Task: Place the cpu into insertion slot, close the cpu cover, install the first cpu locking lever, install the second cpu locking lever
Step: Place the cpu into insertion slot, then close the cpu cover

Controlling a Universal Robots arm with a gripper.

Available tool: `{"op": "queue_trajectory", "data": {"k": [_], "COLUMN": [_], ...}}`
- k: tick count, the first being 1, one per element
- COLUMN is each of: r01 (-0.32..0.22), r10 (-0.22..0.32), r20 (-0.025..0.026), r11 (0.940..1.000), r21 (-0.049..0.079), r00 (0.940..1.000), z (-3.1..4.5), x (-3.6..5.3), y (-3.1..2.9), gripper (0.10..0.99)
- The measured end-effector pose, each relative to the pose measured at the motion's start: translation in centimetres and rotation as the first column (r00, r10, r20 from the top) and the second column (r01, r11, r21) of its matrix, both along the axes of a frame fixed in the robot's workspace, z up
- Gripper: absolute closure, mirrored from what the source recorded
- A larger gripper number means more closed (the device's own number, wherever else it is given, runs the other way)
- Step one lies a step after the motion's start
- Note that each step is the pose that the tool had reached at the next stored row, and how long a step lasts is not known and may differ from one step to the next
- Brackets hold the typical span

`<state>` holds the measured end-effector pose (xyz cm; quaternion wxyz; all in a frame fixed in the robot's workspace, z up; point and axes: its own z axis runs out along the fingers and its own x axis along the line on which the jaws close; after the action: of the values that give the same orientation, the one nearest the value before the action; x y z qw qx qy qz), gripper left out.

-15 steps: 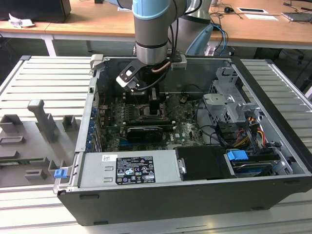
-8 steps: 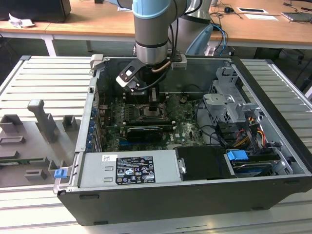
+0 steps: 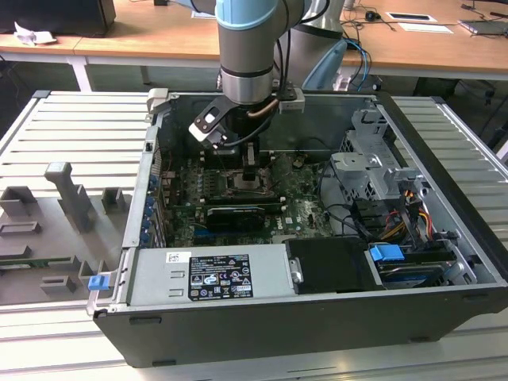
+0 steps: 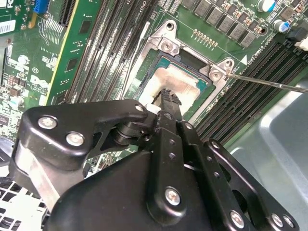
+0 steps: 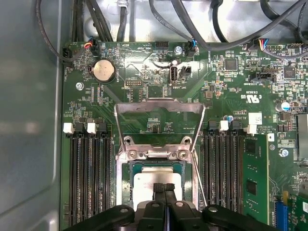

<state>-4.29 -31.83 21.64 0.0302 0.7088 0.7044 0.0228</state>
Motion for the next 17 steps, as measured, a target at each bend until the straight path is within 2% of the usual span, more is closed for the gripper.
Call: {"op": "queue_trajectory", "data": {"k": [17], "r01": [0.000], "r10": [0.000], "r20": [-0.0005], "r11": [1.0000], "r21": [0.000], "r00": [1.0000], "z": [0.40], "x": [0.49], "y": [-0.06], "gripper": [0.980]}}
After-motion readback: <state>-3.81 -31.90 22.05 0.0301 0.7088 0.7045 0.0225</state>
